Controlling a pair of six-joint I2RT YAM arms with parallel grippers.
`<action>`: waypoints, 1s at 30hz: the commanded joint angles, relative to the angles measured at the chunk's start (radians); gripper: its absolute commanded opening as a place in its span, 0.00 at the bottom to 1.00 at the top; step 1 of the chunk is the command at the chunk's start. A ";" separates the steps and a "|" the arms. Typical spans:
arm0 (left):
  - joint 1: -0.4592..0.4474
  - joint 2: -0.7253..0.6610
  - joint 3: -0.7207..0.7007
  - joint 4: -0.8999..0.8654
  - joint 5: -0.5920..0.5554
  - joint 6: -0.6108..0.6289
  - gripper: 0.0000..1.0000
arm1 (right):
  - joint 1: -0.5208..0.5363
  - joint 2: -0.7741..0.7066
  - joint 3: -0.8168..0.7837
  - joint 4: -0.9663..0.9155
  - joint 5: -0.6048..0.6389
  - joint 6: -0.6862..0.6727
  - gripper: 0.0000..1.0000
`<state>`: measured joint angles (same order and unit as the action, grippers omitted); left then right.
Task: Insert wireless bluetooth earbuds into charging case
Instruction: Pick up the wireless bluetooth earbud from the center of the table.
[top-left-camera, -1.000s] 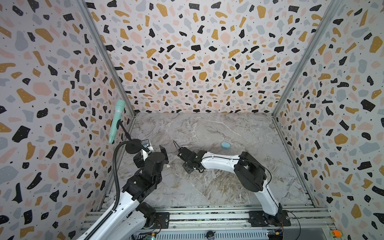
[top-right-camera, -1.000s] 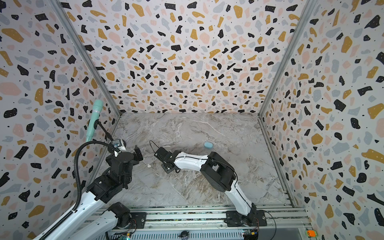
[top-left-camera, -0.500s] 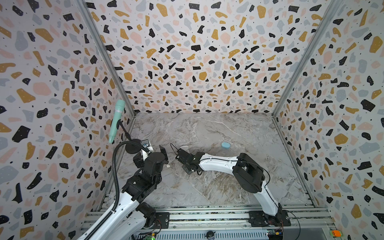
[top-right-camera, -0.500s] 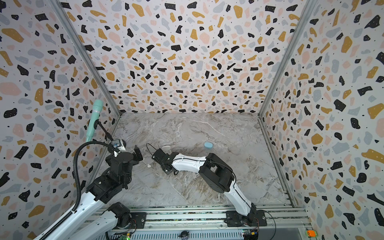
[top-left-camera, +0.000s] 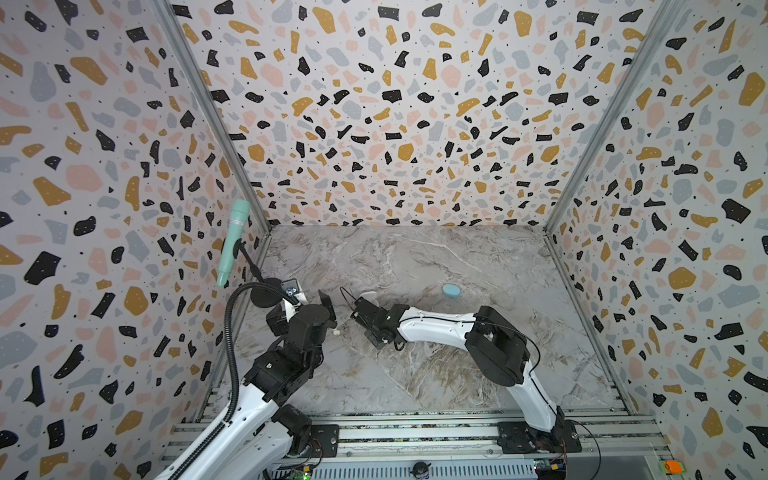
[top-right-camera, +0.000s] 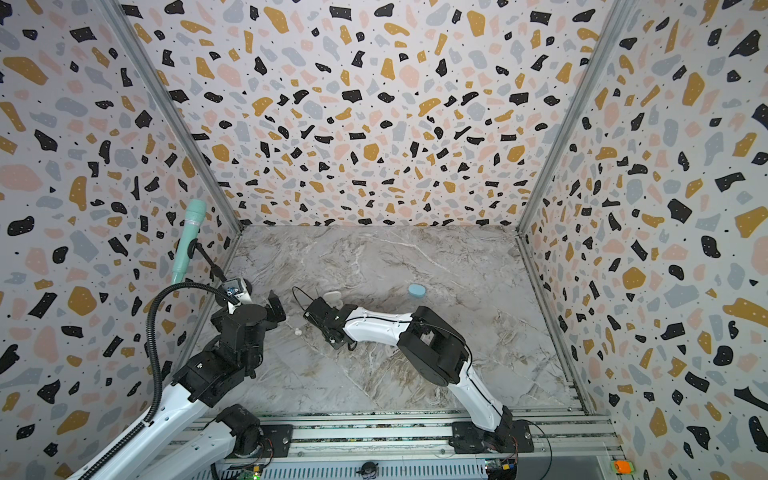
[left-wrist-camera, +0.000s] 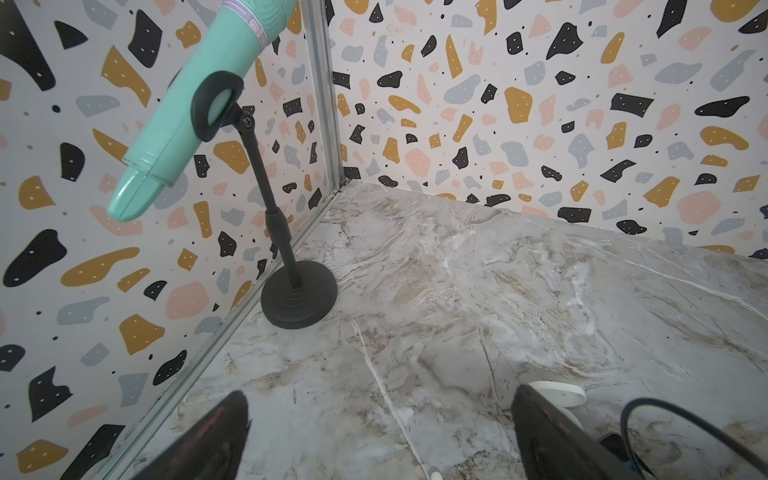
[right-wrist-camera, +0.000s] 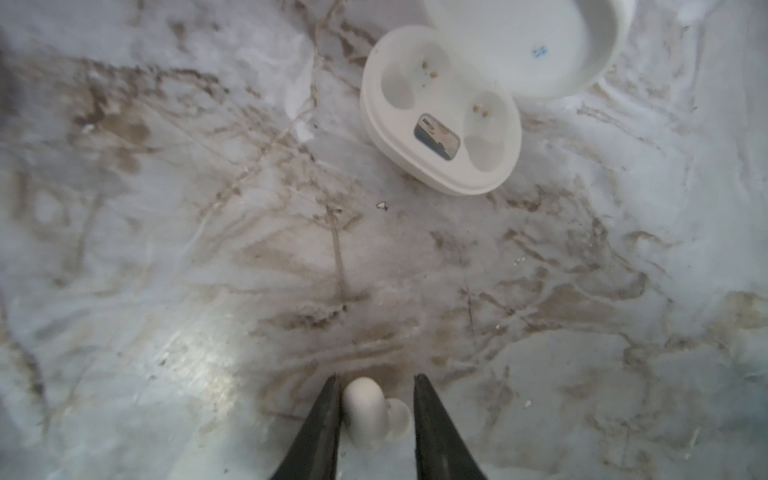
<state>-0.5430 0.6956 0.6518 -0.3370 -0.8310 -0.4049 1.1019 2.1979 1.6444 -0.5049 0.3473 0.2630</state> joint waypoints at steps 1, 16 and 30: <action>0.008 -0.011 -0.009 0.013 -0.011 0.009 1.00 | 0.015 0.016 0.023 -0.035 0.045 -0.026 0.31; 0.008 -0.011 -0.010 0.015 -0.010 0.009 1.00 | 0.023 0.050 0.040 -0.049 0.062 -0.044 0.24; 0.008 -0.008 -0.010 0.017 -0.007 0.009 1.00 | 0.017 0.056 0.102 -0.140 0.007 -0.002 0.24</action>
<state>-0.5430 0.6949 0.6518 -0.3370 -0.8303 -0.4049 1.1213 2.2513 1.7256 -0.5610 0.4030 0.2379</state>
